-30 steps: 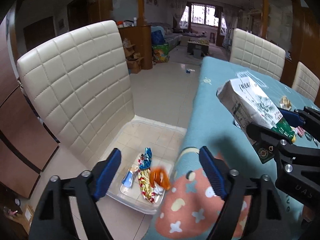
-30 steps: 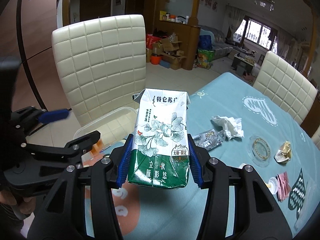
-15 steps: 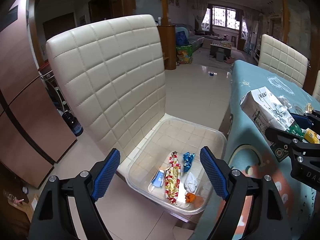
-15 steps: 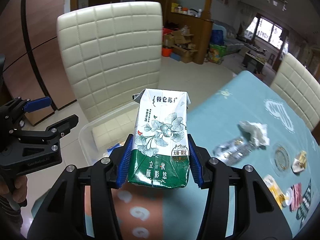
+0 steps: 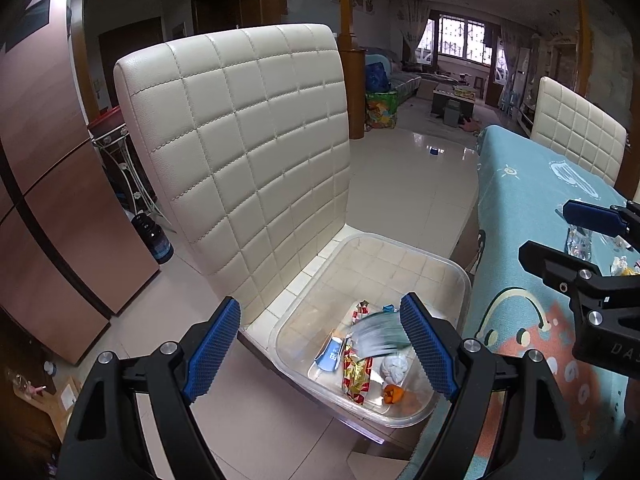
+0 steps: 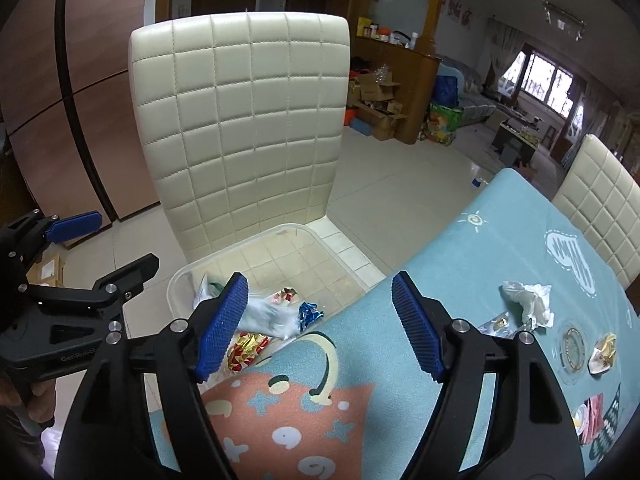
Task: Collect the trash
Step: 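Move both open tools back over the table, then grasp the yellow wrapper and tissue with the left tool while the right tool grasps pink paper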
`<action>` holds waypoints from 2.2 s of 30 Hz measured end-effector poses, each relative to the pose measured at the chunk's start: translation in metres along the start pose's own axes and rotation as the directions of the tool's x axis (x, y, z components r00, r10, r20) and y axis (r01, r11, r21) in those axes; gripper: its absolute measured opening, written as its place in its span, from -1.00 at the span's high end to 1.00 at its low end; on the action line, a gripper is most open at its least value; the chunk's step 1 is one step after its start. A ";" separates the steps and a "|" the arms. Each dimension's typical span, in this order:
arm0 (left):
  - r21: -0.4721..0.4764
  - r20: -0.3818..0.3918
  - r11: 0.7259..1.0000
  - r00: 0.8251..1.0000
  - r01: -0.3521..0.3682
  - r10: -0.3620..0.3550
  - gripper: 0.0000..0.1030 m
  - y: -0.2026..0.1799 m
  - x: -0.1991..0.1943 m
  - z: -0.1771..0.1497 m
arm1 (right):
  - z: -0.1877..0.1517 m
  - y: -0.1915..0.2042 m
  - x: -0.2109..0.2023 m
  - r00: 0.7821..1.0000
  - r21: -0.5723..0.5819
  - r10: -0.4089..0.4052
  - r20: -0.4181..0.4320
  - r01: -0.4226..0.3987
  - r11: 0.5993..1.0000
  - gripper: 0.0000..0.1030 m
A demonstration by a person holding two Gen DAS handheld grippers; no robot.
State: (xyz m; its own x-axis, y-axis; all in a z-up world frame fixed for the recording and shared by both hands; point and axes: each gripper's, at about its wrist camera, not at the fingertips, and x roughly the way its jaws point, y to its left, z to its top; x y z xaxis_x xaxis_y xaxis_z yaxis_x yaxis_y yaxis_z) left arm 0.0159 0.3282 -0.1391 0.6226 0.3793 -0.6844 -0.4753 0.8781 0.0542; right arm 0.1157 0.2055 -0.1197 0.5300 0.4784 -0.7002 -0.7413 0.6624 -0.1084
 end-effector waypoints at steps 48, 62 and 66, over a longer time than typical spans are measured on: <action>0.439 -0.201 0.801 0.914 0.406 -0.353 -0.56 -0.354 -0.029 0.002 | -0.189 -0.285 -0.099 0.945 0.433 -0.271 -0.182 0.324 0.841 0.00; 0.453 -0.247 0.777 0.899 0.437 -0.362 -0.56 -0.382 0.000 0.003 | -0.192 -0.308 -0.071 0.957 0.440 -0.222 -0.187 0.284 0.852 0.39; 0.432 -0.268 0.763 0.877 0.480 -0.399 -0.15 -0.384 0.005 0.001 | -0.190 -0.305 -0.073 0.956 0.434 -0.233 -0.178 0.289 0.853 0.64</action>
State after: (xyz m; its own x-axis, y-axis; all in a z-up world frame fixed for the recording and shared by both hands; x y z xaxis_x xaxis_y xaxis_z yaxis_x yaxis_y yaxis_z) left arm 0.2019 -0.0072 -0.1625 0.5689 -0.0963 -0.8167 0.2049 0.9784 0.0273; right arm 0.2245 -0.1414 -0.1695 0.6058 0.2001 -0.7700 -0.3007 0.9536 0.0112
